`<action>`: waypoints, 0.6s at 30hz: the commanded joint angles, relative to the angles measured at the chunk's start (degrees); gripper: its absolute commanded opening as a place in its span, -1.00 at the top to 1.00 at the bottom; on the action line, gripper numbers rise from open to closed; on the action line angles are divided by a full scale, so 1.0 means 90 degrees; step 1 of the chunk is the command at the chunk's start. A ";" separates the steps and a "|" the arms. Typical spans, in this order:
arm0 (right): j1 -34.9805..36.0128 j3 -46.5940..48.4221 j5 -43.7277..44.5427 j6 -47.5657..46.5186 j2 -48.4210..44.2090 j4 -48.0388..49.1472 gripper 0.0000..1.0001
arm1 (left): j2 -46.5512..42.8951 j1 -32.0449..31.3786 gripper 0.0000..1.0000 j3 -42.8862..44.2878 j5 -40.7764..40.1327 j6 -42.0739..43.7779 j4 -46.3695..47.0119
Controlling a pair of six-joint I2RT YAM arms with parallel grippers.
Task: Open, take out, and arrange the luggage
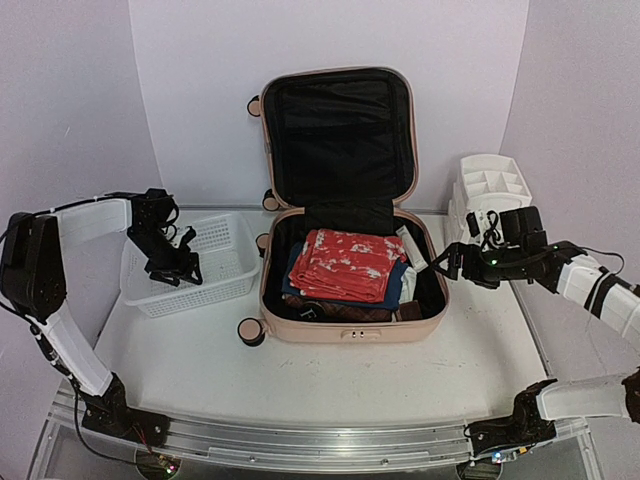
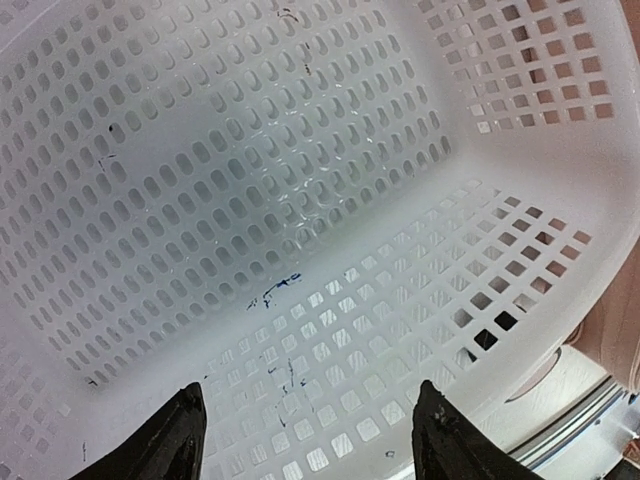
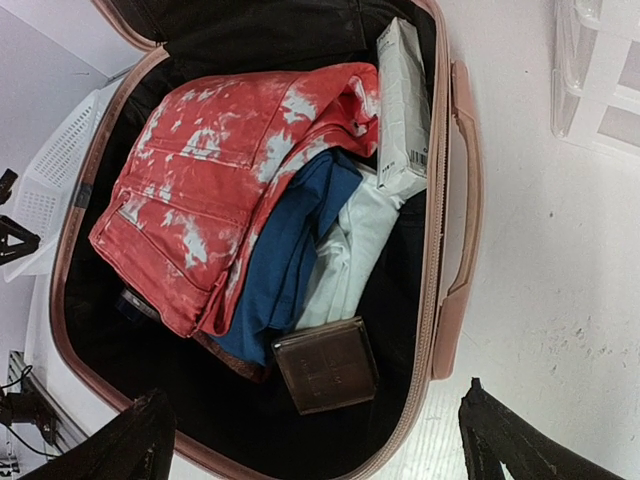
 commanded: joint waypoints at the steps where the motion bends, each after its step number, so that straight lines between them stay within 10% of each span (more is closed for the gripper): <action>1: 0.0006 -0.0023 -0.0043 -0.0109 -0.0090 0.0092 -0.96 | -0.0596 -0.0005 -0.47 -0.0498 0.0153 0.0308 0.0016; 9: 0.0004 -0.0003 -0.0144 -0.0069 -0.0104 0.0095 -0.96 | -0.1653 -0.0515 -0.87 -0.0604 -0.0120 0.0492 0.0859; 18: 0.0009 -0.0147 -0.0101 0.0042 -0.0351 0.0084 -0.96 | -0.0836 -0.0840 -0.69 0.0504 -0.0134 -0.1105 0.1314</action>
